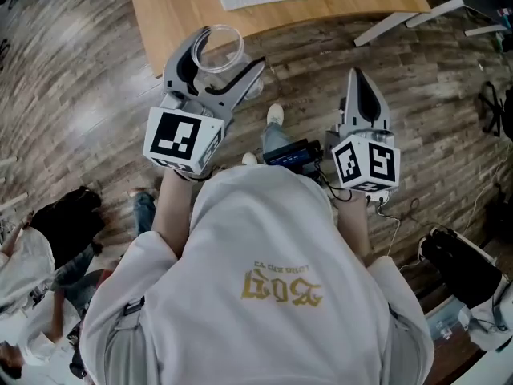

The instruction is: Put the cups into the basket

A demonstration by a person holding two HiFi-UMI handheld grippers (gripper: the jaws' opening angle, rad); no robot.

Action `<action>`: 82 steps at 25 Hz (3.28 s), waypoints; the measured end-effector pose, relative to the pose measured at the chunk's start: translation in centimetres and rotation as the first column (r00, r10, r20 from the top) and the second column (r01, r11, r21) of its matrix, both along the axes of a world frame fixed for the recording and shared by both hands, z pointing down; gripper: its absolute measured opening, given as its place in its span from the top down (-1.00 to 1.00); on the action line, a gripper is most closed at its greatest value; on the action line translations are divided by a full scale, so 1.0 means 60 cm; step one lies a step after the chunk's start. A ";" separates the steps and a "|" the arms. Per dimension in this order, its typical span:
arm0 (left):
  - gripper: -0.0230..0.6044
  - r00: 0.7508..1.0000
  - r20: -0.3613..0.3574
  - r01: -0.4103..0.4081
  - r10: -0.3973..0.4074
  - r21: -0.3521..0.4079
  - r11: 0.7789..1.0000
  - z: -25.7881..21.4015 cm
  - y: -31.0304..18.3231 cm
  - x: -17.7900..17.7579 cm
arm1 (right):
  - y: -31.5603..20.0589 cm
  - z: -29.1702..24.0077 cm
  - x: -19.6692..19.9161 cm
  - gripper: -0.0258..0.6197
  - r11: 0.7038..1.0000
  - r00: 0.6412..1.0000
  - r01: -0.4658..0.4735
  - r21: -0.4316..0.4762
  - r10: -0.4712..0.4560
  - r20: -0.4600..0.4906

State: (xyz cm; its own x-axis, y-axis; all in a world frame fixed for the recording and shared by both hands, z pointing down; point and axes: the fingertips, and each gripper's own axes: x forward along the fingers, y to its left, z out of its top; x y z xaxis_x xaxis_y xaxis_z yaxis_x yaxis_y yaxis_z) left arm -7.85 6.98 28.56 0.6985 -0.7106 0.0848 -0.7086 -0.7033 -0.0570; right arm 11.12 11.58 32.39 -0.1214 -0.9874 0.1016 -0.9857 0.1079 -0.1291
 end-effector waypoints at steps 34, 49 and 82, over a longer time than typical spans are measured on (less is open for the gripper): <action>-0.34 0.977 -0.014 0.213 -0.212 0.053 0.976 -0.061 -0.316 0.061 | -0.360 -0.025 0.065 0.89 0.973 0.973 0.229 0.020 -0.230 0.020; -0.34 0.980 -0.015 0.200 -0.200 0.054 0.978 -0.057 -0.467 0.058 | -0.497 -0.029 0.014 0.89 0.949 0.948 0.314 0.024 -0.315 0.046; -0.34 0.991 0.122 -0.044 0.051 -0.059 0.997 0.131 -0.634 0.131 | -0.657 0.054 -0.050 0.89 0.924 0.939 0.341 -0.171 -0.342 0.025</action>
State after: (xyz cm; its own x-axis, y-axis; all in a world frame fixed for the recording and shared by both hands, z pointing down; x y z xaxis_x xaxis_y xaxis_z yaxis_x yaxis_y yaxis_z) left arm 0.04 -31.05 36.40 0.7128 -0.6688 0.2114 -0.6645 -0.7404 -0.1017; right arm 8.13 -27.84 35.64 -0.4474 -0.8540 0.2656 -0.8936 0.4151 -0.1706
